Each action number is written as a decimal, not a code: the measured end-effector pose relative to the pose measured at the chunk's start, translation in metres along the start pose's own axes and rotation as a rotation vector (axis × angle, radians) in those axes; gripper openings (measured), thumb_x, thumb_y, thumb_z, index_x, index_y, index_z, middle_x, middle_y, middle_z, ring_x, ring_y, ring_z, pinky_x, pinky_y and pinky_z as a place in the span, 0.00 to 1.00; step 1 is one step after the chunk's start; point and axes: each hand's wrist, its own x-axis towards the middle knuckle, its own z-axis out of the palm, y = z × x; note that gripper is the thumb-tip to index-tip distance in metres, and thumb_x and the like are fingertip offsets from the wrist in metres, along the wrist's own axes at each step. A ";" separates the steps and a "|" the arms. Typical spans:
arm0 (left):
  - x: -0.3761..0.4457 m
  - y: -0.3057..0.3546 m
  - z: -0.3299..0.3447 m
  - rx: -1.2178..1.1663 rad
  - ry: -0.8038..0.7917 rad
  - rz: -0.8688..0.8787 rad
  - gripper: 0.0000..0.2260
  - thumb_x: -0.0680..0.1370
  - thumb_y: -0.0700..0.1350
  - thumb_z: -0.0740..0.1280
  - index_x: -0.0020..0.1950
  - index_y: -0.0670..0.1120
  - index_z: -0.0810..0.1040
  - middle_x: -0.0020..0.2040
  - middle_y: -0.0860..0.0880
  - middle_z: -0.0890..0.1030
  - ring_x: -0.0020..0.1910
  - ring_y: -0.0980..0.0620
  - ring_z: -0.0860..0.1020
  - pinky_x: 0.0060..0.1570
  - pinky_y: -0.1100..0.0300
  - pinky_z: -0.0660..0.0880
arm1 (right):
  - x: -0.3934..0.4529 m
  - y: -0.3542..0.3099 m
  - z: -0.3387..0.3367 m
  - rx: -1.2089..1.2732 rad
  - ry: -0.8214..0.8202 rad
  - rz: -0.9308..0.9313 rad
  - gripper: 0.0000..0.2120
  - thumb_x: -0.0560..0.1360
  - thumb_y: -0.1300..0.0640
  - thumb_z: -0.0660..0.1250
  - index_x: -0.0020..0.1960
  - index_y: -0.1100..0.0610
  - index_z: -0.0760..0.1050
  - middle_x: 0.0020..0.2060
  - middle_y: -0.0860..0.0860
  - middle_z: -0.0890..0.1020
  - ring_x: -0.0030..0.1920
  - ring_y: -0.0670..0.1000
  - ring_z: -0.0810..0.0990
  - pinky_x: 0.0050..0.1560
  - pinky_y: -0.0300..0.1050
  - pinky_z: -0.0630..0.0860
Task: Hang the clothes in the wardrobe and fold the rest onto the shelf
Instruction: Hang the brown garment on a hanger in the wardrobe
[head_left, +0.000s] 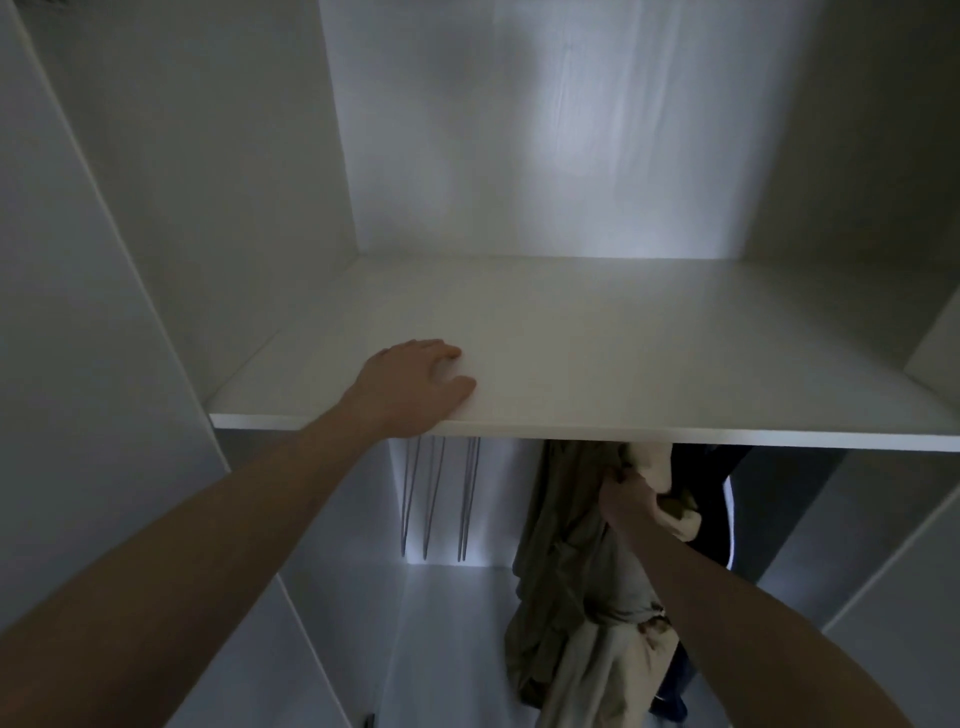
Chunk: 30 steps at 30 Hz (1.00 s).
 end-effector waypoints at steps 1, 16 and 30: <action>0.000 0.000 0.000 -0.002 0.002 0.000 0.37 0.71 0.69 0.56 0.77 0.55 0.71 0.79 0.53 0.68 0.78 0.51 0.65 0.78 0.55 0.58 | 0.001 0.004 -0.002 -0.018 -0.001 -0.015 0.20 0.83 0.48 0.57 0.71 0.56 0.72 0.61 0.62 0.81 0.57 0.65 0.80 0.51 0.49 0.74; -0.005 0.004 -0.002 -0.014 0.018 0.003 0.37 0.70 0.68 0.56 0.75 0.53 0.73 0.77 0.52 0.70 0.76 0.51 0.68 0.77 0.54 0.60 | -0.071 0.016 0.016 -0.188 0.286 -0.475 0.27 0.71 0.63 0.69 0.69 0.56 0.71 0.63 0.58 0.74 0.62 0.63 0.71 0.64 0.61 0.69; -0.003 0.000 -0.002 0.000 0.015 0.022 0.28 0.80 0.64 0.61 0.78 0.53 0.69 0.79 0.52 0.68 0.77 0.51 0.66 0.77 0.54 0.58 | -0.096 -0.034 0.119 0.035 -0.401 -0.240 0.15 0.82 0.52 0.67 0.66 0.55 0.73 0.47 0.49 0.80 0.42 0.47 0.80 0.41 0.35 0.78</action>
